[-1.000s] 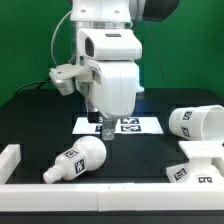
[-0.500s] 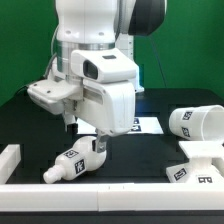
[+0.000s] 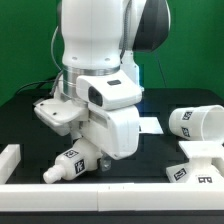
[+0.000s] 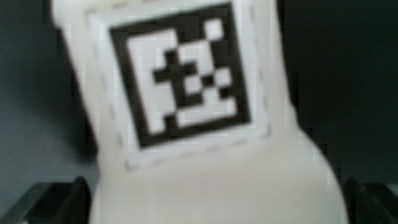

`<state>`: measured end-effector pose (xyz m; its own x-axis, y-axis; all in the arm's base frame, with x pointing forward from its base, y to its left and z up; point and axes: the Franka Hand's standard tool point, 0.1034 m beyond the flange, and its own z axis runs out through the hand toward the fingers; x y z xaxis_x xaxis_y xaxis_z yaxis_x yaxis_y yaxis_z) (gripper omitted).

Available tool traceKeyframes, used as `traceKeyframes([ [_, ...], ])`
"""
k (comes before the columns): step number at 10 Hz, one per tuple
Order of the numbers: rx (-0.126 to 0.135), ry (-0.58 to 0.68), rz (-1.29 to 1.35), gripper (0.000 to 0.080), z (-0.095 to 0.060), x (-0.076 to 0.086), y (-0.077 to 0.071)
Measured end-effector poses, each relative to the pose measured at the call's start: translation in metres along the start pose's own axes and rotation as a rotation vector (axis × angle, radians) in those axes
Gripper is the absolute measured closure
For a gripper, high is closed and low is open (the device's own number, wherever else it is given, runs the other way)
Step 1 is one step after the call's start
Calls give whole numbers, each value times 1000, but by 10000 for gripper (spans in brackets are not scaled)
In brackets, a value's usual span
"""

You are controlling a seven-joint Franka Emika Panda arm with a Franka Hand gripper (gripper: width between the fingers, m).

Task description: Assemble lamp

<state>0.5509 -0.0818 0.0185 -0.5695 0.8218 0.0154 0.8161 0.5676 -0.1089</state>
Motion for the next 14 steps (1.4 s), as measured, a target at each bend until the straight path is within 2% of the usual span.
traceKeyframes([
  [1,0,0,1,227,0,0,0],
  [6,-6,2,30,226,-2,-4,-4],
  [7,-23,6,76,226,-11,-14,-18],
  [8,-21,11,173,225,-18,-20,-33],
  [10,-27,25,470,225,-20,-19,-49],
  [11,-4,48,696,225,-19,-12,-50],
  [12,24,56,779,225,-20,-8,-48],
  [14,28,57,904,225,-18,-8,-48],
])
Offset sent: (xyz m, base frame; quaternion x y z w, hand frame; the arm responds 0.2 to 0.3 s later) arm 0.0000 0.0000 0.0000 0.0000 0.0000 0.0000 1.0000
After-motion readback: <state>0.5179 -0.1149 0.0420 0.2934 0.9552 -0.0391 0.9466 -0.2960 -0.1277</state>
